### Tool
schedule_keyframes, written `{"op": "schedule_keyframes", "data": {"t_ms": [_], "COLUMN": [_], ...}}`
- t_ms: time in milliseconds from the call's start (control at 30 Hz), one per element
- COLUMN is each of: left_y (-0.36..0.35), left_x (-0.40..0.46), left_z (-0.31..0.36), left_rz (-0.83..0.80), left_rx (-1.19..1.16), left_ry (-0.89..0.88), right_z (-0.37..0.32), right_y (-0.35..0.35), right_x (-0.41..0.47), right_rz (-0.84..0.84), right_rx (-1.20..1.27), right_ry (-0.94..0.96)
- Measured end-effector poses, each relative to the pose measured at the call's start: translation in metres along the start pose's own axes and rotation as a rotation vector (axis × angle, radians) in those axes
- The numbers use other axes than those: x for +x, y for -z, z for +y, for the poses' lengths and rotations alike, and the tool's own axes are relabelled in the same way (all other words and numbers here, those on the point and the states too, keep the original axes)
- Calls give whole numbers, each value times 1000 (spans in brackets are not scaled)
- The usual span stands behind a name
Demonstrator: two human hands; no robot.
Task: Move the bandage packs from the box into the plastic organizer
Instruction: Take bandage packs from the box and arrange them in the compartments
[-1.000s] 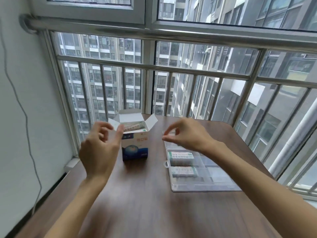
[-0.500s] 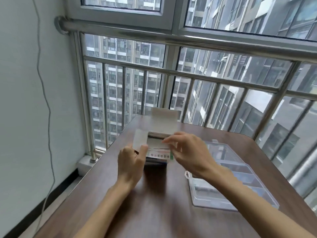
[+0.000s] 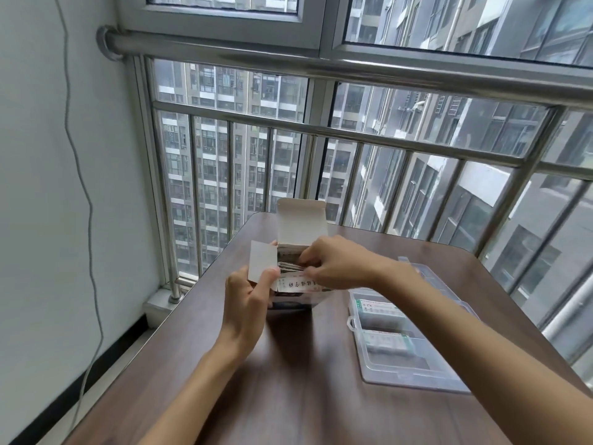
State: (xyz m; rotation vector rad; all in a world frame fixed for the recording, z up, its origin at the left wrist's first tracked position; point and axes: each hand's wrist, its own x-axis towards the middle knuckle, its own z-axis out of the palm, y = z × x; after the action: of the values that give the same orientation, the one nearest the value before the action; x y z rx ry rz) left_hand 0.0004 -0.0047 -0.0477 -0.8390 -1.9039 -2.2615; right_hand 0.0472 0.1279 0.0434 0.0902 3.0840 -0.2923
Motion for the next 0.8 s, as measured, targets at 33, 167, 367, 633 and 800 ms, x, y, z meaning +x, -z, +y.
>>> {"op": "schedule_keyframes", "data": {"t_ms": [33,167,367,633,800], "left_y": [0,0,0,6,6], "left_x": [0,-1,3,11,12], "left_z": [1,1,5,7,7], "left_rz": [-1,8,76,108,142], "left_rx": [-1,-15,-105,-176,-59], "left_ry": [1,21,129,291,264], "right_z": [-1,-6,-21,-5,-4], "right_y": [1,-5,-20,-19,-12], "right_x": [1,3,2,10,0], "right_rz": [-5,164,413,596,523], "right_rx": [4,-132,-316,224,782], "right_ry": [-1,-54,53,120,15]}}
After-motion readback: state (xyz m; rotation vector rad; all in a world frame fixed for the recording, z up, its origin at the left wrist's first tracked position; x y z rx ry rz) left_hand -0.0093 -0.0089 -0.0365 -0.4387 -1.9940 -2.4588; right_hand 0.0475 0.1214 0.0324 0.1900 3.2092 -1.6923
